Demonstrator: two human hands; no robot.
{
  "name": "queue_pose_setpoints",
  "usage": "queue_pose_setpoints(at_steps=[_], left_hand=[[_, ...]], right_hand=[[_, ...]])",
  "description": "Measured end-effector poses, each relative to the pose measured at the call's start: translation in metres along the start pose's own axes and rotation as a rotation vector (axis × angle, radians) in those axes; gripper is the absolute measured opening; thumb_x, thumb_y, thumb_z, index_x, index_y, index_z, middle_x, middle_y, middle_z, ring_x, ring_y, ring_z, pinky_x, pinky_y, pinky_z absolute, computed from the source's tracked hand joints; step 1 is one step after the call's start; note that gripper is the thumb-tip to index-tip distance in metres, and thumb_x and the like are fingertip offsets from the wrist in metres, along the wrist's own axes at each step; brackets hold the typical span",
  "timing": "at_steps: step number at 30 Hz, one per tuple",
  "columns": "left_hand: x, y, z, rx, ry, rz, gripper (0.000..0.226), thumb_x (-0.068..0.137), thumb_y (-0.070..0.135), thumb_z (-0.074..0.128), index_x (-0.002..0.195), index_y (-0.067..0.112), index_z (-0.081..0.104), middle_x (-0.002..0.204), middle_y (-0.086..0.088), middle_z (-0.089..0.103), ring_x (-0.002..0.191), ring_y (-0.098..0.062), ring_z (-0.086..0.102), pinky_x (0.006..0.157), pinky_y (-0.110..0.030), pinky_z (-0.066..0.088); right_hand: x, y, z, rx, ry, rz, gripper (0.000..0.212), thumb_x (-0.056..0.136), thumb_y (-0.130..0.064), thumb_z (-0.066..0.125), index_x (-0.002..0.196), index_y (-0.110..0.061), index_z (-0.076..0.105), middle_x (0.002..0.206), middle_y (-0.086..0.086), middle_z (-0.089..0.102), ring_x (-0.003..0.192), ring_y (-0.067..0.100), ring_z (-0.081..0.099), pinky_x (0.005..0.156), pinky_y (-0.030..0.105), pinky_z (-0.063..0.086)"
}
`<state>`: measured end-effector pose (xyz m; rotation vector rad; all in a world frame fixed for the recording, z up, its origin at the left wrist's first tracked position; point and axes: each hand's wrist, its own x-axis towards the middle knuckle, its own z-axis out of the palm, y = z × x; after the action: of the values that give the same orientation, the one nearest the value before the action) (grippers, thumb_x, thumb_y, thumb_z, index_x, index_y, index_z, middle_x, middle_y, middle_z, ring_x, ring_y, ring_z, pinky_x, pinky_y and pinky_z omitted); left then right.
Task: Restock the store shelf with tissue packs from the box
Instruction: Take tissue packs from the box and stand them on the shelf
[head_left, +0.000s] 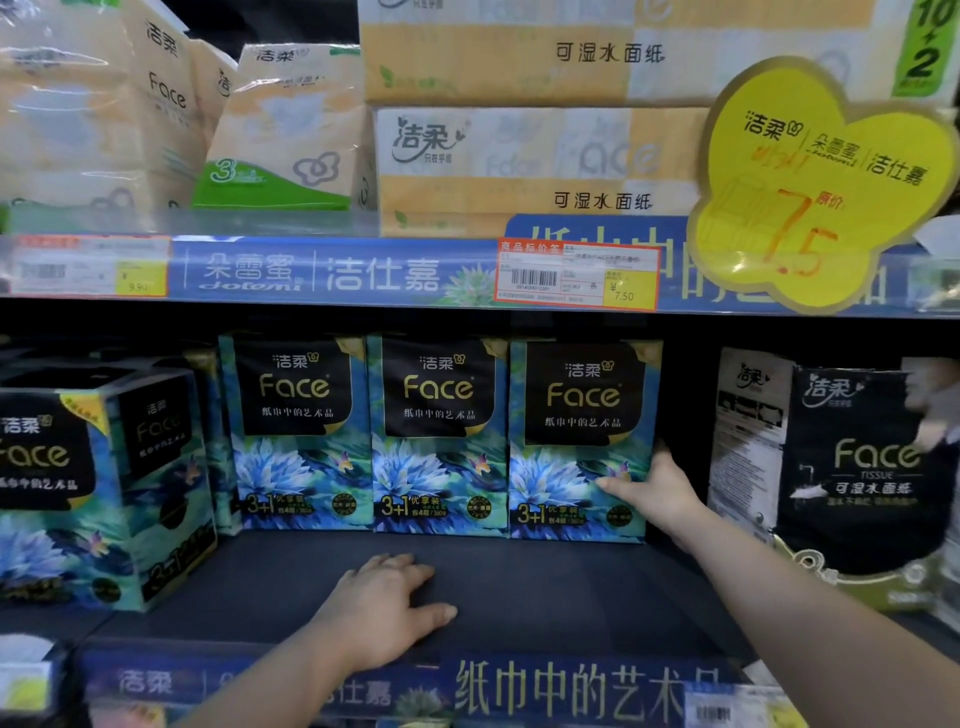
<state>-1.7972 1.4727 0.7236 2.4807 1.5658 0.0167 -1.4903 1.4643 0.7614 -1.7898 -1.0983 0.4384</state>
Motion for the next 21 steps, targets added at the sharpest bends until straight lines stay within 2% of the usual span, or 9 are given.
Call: queue_pose_setpoints(at_steps=[3,7,11,16,21], left_hand=[[-0.001,0.002,-0.001,-0.015,0.015,0.006,0.066,0.09,0.062,0.038,0.146,0.027,0.032,0.156,0.002,0.024,0.144,-0.018,0.019,0.115,-0.04,0.018],[-0.004,0.003,-0.004,-0.015,0.059,0.012,0.064,0.091,0.062,0.038,0.143,0.024,0.038,0.153,0.001,0.031,0.139,-0.019,0.031,0.113,-0.037,0.027],[-0.007,0.009,-0.01,0.053,0.187,0.075,0.061,0.091,0.059,0.039,0.141,0.024,0.039,0.158,-0.003,0.021,0.138,-0.024,0.035,0.111,-0.038,0.033],[-0.013,0.034,-0.024,0.002,0.299,0.265,0.058,0.092,0.054,0.044,0.141,0.023,0.04,0.156,0.0,0.025,0.137,-0.023,0.035,0.11,-0.038,0.035],[-0.022,0.064,-0.016,-0.08,0.295,0.463,0.059,0.091,0.052,0.046,0.142,0.023,0.038,0.144,0.003,0.036,0.132,-0.021,0.037,0.107,-0.037,0.037]], right_hand=[[-0.011,-0.006,-0.002,-0.137,0.057,-0.03,0.08,0.074,-0.028,0.079,0.135,-0.002,0.034,0.131,0.015,0.047,0.118,0.029,0.051,0.097,0.037,0.045],[-0.036,-0.022,-0.009,-0.358,0.07,-0.132,0.079,0.08,-0.031,0.073,0.14,-0.007,0.028,0.139,0.015,0.037,0.124,0.03,0.045,0.099,0.035,0.041],[-0.066,-0.037,-0.013,-0.615,0.02,-0.29,0.081,0.085,-0.037,0.065,0.149,-0.016,0.018,0.154,0.012,0.021,0.139,0.031,0.028,0.111,0.039,0.033],[-0.108,-0.051,-0.012,-0.886,-0.095,-0.317,0.066,0.089,-0.046,0.057,0.145,-0.024,0.032,0.153,0.002,0.03,0.14,0.024,0.028,0.111,0.041,0.034],[-0.157,-0.043,-0.017,-0.969,-0.122,-0.234,0.064,0.09,-0.046,0.054,0.145,-0.023,0.032,0.147,0.005,0.038,0.134,0.027,0.037,0.108,0.043,0.036]])
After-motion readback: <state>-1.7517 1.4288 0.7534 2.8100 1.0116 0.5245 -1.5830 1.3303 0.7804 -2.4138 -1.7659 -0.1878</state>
